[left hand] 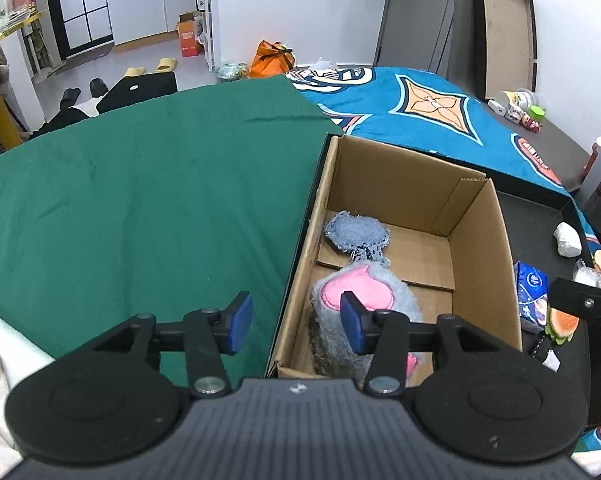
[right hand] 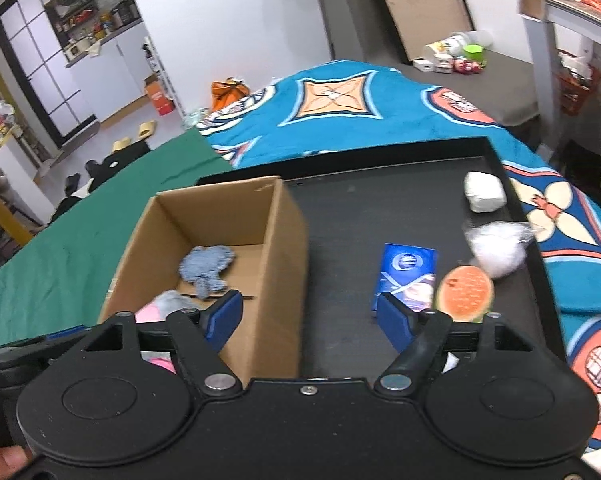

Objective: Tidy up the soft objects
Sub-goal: 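Reach the right gripper to the plastic bag of white stuffing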

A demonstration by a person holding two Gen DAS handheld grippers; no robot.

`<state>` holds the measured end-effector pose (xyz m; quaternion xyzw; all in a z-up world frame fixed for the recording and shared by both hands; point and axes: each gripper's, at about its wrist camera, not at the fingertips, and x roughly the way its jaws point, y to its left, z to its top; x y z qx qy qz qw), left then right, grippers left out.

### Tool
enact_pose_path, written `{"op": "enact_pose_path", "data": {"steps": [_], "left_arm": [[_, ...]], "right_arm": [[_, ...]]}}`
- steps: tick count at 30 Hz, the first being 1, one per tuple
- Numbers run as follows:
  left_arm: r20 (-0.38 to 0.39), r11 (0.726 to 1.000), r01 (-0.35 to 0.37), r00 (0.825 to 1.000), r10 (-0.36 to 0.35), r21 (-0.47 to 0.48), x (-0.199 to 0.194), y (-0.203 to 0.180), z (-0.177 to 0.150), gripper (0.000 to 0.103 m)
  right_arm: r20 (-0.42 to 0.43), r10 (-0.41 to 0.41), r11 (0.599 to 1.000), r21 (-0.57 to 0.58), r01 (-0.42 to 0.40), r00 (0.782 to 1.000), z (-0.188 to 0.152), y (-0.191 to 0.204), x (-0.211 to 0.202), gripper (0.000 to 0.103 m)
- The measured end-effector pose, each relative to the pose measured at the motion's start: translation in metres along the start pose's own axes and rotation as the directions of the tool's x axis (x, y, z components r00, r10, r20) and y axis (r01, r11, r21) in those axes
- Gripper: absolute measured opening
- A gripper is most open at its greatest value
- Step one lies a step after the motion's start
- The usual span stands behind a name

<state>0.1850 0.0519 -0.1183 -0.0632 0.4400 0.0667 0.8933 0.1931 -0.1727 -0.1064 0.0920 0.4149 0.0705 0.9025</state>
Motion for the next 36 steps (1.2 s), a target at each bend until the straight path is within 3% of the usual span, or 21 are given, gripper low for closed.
{"op": "enact_pose_path", "data": {"steps": [12,36], "left_arm": [[-0.006,0.998,-0.058,0.998,0.058,0.035,0.003,-0.014,0.0,0.07],[0.017,0.986,-0.138,0.99,0.137,0.093,0.008,-0.044,0.0,0.08]], "right_arm": [[0.011,-0.052,0.998,0.049,0.051,0.999,-0.002,-0.043,0.005,0.084],[0.053,-0.155,0.987,0.055,0.152,0.986,-0.006,-0.11,0.033,0.082]]}}
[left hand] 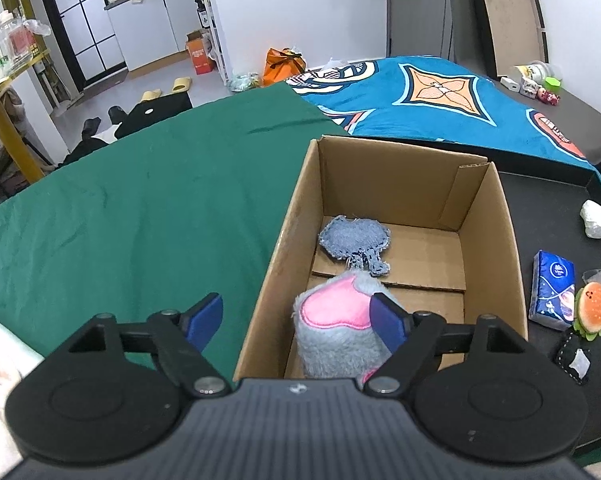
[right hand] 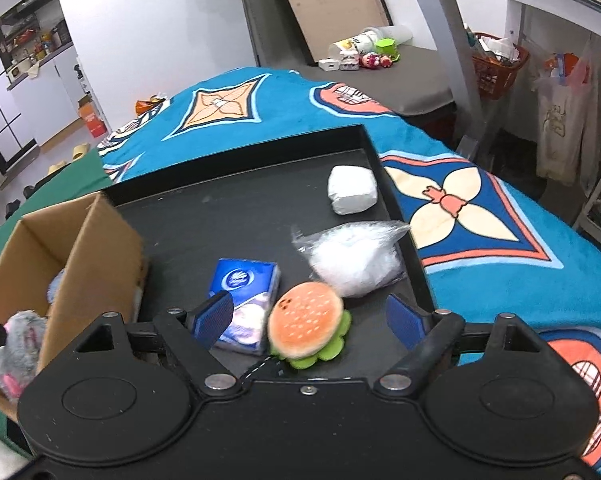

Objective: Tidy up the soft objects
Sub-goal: 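Reach the right gripper to the plastic bag of white stuffing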

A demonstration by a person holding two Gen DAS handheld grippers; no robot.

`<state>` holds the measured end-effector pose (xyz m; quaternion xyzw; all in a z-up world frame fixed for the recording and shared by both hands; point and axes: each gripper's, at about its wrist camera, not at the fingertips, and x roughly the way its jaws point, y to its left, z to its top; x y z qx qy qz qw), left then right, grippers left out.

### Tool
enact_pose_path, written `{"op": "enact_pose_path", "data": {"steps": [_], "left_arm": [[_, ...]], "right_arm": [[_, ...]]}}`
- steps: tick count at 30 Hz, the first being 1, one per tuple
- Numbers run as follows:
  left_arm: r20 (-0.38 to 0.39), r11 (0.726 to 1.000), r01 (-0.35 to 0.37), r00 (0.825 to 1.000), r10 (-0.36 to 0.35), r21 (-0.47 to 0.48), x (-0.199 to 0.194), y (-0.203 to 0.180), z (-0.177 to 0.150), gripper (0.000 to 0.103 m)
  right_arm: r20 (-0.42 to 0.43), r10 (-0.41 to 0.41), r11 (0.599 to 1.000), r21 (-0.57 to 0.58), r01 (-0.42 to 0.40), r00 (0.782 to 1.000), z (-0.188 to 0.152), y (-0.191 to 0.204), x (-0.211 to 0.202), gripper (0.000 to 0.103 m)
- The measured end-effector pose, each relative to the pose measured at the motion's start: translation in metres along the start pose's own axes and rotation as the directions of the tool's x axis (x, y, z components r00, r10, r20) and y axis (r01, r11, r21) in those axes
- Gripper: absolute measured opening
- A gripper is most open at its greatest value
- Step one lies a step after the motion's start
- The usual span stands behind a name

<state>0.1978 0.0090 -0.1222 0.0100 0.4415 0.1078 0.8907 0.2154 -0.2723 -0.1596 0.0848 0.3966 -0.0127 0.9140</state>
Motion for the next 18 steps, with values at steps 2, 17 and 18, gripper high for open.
{"op": "enact_pose_path", "data": {"steps": [2,17,18], "left_arm": [[0.004,1.0,-0.008,1.0,0.008,0.003,0.0,-0.001,0.0,0.08],[0.024,1.0,-0.025,0.999,0.026,-0.013,0.004,-0.005,0.006,0.08],[0.023,1.0,-0.025,0.999,0.026,-0.013,0.004,-0.005,0.007,0.08]], "right_arm": [[0.007,-0.006,1.0,-0.009,0.006,1.0,0.001,-0.002,0.003,0.08],[0.023,-0.051,0.996,-0.074,0.053,0.998,0.011,-0.007,0.031,0.07],[0.024,-0.058,0.995,-0.08,0.06,0.998,0.011,-0.007,0.032,0.069]]}}
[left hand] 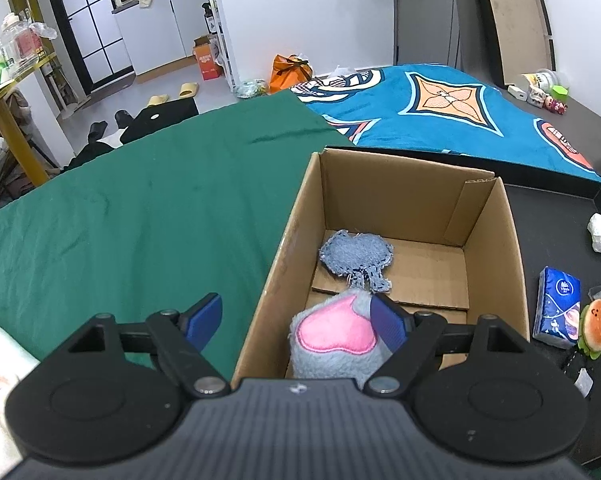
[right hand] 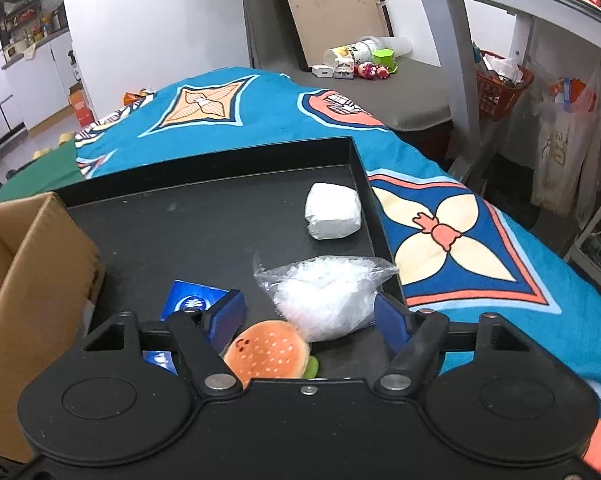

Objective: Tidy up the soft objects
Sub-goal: 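Reach the right gripper to the plastic bag of white stuffing, then carry the plastic bag toward the cardboard box with the right gripper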

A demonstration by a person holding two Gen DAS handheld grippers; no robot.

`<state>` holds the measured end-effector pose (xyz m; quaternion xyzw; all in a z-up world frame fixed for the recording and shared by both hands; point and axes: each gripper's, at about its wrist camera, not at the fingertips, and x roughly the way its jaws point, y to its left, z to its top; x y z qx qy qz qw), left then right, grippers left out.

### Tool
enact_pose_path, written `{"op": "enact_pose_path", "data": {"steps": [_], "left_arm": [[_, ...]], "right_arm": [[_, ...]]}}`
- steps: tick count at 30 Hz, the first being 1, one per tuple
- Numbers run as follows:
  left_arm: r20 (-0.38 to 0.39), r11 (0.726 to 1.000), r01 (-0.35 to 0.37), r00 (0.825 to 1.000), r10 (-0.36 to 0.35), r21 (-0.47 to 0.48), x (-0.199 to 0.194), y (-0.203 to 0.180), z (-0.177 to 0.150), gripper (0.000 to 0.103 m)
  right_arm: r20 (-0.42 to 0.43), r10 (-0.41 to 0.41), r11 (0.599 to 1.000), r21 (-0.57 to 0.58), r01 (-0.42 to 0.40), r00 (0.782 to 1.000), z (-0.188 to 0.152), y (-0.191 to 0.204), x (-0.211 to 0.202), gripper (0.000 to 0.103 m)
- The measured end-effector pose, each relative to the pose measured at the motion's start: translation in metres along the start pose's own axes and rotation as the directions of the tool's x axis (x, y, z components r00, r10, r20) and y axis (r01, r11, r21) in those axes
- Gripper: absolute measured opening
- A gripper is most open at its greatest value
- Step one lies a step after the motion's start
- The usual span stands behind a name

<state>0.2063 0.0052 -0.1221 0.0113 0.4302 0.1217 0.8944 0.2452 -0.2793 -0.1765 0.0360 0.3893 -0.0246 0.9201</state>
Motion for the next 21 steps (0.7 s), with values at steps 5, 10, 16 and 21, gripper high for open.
{"op": "enact_pose_path", "data": {"steps": [5,10,16,21], "left_arm": [[-0.007,1.0,0.001,1.0,-0.001,0.0,0.001,0.001,0.0,0.08],[-0.008,1.0,0.002,1.0,-0.002,0.0,0.002,0.001,0.0,0.08],[-0.009,1.0,-0.003,1.0,0.003,-0.004,0.001,0.003,0.0,0.08],[-0.011,1.0,-0.006,1.0,0.006,-0.004,-0.001,0.005,-0.002,0.08]], "right_arm": [[-0.033,-0.014,1.0,-0.016,0.014,0.999,0.001,-0.001,0.008,0.038],[-0.028,-0.03,0.999,-0.011,0.03,0.999,0.0,-0.003,0.001,0.028],[-0.012,-0.022,1.0,-0.007,0.022,1.0,0.0,-0.001,-0.012,0.025],[0.012,-0.001,1.0,-0.008,0.001,1.0,0.005,0.004,-0.025,0.024]]}}
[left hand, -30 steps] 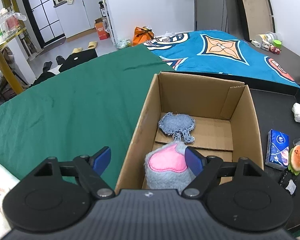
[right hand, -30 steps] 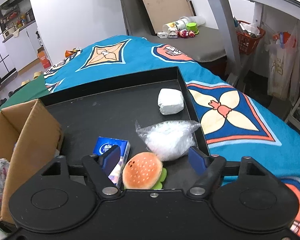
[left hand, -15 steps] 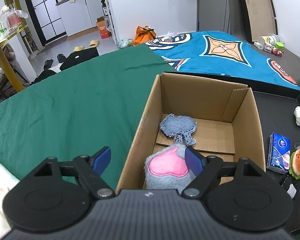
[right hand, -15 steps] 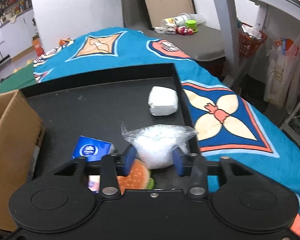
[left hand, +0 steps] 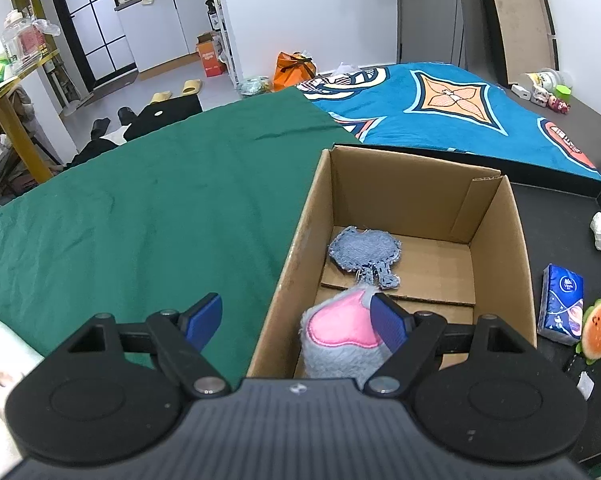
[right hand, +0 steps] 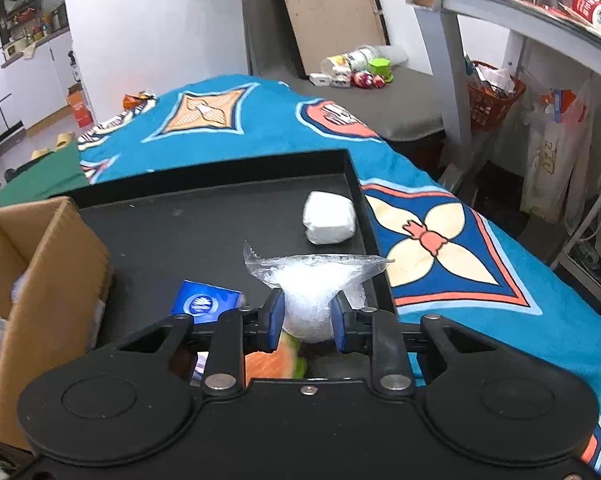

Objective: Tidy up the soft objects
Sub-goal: 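Carry the plastic bag toward the cardboard box with the right gripper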

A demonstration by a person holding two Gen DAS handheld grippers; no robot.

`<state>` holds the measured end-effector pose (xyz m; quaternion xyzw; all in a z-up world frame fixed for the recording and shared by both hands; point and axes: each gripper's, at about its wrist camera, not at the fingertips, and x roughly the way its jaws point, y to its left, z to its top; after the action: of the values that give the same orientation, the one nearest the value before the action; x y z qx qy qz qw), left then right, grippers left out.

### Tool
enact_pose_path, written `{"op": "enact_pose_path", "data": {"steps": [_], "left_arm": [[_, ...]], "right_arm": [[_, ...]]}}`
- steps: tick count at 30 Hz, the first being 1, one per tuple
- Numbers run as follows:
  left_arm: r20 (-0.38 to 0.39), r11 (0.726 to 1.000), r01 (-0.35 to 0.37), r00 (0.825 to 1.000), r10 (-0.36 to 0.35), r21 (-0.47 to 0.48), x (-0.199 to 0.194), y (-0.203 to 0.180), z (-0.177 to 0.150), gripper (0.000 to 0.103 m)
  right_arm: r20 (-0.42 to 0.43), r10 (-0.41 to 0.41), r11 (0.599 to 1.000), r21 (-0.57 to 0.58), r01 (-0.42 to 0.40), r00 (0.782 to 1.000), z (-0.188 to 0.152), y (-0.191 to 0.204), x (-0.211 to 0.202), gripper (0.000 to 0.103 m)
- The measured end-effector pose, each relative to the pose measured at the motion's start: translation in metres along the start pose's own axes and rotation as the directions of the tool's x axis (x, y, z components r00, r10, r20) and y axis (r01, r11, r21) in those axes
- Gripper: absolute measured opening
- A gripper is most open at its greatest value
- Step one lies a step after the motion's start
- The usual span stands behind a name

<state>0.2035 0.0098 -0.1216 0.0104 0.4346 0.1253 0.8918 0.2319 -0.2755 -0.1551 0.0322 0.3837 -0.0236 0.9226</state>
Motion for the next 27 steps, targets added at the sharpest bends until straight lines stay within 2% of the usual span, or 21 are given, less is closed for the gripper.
{"op": "enact_pose_path", "data": {"steps": [12,27], "left_arm": [[-0.003,1.0,0.008,1.0,-0.008,-0.013,-0.002,0.011,0.0,0.08],[0.015,0.998,0.059,0.998,-0.058,-0.027,-0.007,0.025,-0.004,0.079]], "right_arm": [[0.046,0.084,0.996,-0.04,-0.082,0.995,0.011,0.029,-0.031,0.023],[0.074,0.159,0.984,-0.095,-0.152,0.984,0.014,0.08,-0.061,0.024]]}}
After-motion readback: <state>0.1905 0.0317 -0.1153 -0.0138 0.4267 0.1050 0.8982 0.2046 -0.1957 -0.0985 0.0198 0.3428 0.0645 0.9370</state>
